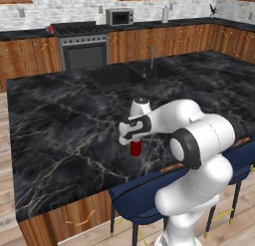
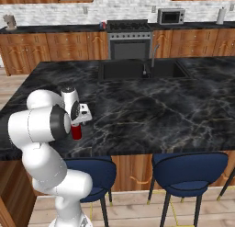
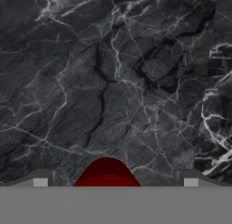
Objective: Four empty soda cans are scattered around the kitchen. Gather all the cans and cluster them next to the stove for recycling.
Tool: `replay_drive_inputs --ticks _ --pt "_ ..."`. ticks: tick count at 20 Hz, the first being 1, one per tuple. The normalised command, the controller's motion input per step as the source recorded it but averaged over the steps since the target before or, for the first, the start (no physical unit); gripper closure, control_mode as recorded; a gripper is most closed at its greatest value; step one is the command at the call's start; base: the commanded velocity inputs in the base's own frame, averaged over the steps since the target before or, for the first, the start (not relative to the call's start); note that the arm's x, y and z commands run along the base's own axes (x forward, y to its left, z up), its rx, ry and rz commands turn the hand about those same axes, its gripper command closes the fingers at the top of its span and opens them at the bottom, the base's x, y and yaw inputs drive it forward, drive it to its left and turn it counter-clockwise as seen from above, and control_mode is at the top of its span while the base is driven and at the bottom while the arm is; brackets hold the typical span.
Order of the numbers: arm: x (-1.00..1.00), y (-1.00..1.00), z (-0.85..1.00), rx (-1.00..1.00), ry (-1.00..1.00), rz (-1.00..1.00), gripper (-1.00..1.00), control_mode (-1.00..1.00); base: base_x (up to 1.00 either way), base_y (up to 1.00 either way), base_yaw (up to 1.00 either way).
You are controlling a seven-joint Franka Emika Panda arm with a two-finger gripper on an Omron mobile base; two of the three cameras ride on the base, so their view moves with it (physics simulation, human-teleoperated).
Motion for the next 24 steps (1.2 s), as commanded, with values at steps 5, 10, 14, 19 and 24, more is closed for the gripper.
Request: replay_drive_inputs --ticks 5,10,14,19,24 --pt "0.03 0.07 -0.14 0.00 0.04 0.00 -1.00 -1.00 0.00 0.00 0.00" --pt "0.00 0.00 -0.16 0.00 0.02 0.00 1.00 -1.00 0.00 0.00 0.00" --pt "0.00 -0.06 -0.10 0.00 0.00 0.00 1.00 -1.00 0.00 0.00 0.00" --pt "0.00 -0.05 -0.07 0.00 0.00 0.00 1.00 -1.00 0.00 0.00 0.00" --pt "0.00 0.00 0.00 0.00 0.00 0.00 -1.00 -1.00 0.00 0.00 0.00"
